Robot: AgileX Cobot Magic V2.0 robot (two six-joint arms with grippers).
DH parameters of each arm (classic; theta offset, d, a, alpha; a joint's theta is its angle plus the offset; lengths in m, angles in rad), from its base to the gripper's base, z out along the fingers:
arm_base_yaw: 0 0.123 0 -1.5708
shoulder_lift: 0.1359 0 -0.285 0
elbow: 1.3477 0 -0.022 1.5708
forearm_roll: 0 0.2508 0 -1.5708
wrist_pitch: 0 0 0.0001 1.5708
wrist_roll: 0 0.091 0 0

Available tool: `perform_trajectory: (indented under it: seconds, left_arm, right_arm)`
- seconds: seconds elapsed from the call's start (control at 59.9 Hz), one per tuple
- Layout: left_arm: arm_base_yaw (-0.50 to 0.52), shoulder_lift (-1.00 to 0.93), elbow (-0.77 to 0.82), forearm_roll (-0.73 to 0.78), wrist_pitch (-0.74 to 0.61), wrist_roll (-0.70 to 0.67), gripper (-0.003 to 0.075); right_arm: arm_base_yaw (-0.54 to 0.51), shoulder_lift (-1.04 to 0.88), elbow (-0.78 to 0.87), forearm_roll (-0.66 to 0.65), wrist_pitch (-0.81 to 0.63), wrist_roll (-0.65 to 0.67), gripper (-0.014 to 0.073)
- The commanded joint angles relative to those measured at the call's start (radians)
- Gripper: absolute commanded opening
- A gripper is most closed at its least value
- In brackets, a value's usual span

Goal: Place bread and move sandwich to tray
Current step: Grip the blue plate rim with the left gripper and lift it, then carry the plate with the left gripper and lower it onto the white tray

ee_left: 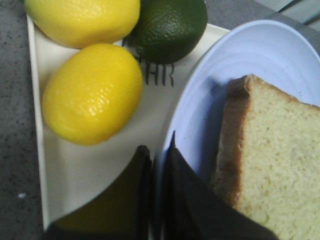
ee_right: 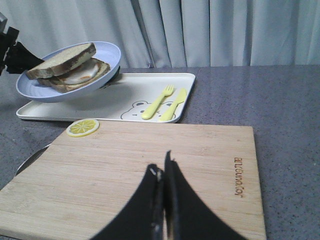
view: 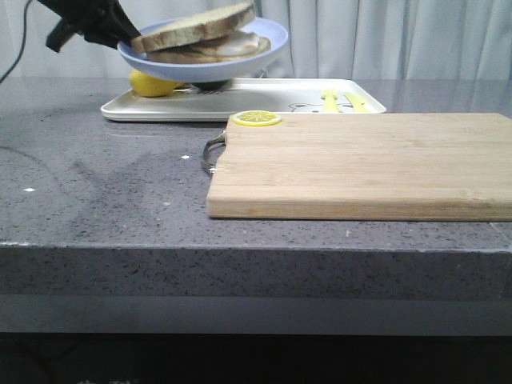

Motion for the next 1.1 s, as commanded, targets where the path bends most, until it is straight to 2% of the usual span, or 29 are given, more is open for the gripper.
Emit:
perform_trajectory:
  seconds: [0.0,0.134,0.3,0.534,0.851,0.901,0.985,1.085]
  left_arm:
    - [-0.021,0.006,-0.179,-0.073,0.003,-0.059,-0.002]
    - [-0.039,0.086,-0.272,-0.074,0.022,-0.074,-0.002]
    - [-0.049,0.123,-0.269,-0.074,0.008,-0.074,-0.002]
    - [-0.062,0.127,-0.269,-0.064,-0.088,-0.074,-0.002]
    - [-0.064,0.129,-0.269,-0.062,-0.085,-0.074,-0.0012]
    - [-0.064,0.129,-0.269,-0.062,-0.077,-0.074,0.0011]
    - [-0.064,0.137,-0.269,-0.062,-0.071,-0.074,0.0114]
    - [-0.066,0.149,-0.269,-0.062,-0.069,-0.074,0.0316]
  right_arm:
    - [0.002,0.008,-0.029,0.008,-0.055,-0.007,-0.0069]
    - [0.002,0.008,-0.029,0.008,-0.055,-0.007,-0.0069]
    - [0.002,0.008,-0.029,0.008,-0.055,-0.007,-0.0069]
    - [0.002,0.008,-0.029,0.008,-0.054,-0.007,-0.0069]
    - [0.002,0.008,-0.029,0.008,-0.054,-0.007,-0.0069]
    - [0.002,0.008,-0.029,0.008,-0.054,-0.007,-0.0069]
    - [0.002,0.008,-0.029,0.008,-0.054,-0.007,-0.0069]
    - [0.002,0.008,-0.029,0.008,-0.054,-0.007,-0.0069]
